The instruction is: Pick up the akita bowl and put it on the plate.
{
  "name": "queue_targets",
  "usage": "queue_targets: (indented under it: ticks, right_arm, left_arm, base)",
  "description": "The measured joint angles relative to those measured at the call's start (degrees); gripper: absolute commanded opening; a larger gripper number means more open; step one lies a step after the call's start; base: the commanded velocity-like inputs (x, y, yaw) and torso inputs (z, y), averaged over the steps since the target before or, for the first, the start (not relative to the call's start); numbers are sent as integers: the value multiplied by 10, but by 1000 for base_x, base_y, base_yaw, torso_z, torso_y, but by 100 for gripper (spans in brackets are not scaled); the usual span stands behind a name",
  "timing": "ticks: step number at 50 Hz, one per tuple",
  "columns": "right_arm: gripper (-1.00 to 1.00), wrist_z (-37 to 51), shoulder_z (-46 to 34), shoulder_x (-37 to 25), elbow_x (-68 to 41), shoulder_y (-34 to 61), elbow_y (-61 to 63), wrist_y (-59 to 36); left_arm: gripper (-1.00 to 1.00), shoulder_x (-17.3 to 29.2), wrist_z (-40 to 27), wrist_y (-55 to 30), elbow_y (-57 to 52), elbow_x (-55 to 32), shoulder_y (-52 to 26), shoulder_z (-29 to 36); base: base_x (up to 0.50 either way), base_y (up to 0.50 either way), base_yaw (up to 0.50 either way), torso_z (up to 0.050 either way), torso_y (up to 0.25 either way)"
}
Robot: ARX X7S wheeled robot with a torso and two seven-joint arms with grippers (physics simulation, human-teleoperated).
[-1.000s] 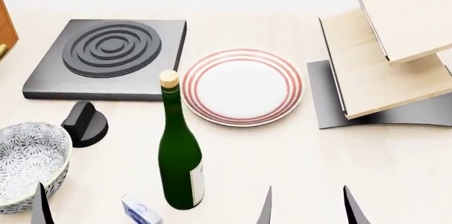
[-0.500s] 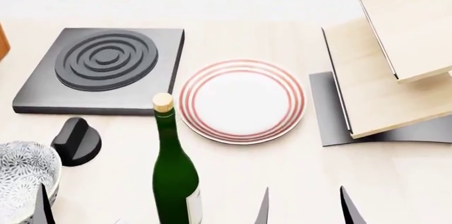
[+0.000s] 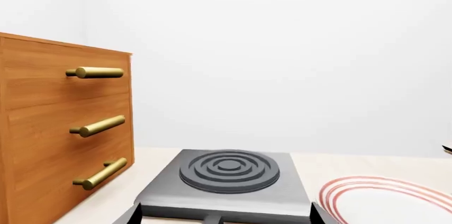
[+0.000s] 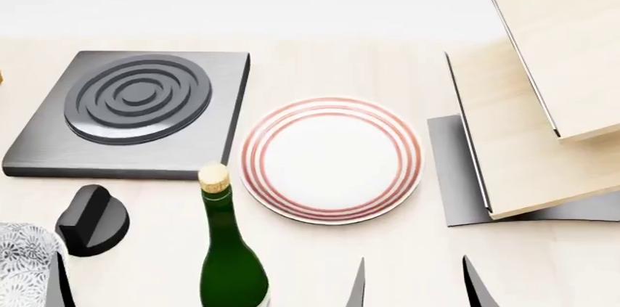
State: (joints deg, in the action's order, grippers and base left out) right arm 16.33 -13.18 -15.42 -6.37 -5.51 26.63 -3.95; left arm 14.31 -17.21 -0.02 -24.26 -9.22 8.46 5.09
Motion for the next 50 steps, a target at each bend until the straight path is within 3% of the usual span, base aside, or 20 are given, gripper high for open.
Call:
queue_targets:
  ticks: [50]
  right_arm:
    - [100,11,-13,-11,-6,8,-4,0]
  left_arm:
    - [100,12,-15,0,1,-5,-5,12]
  base:
    - [143,0,0,0,0]
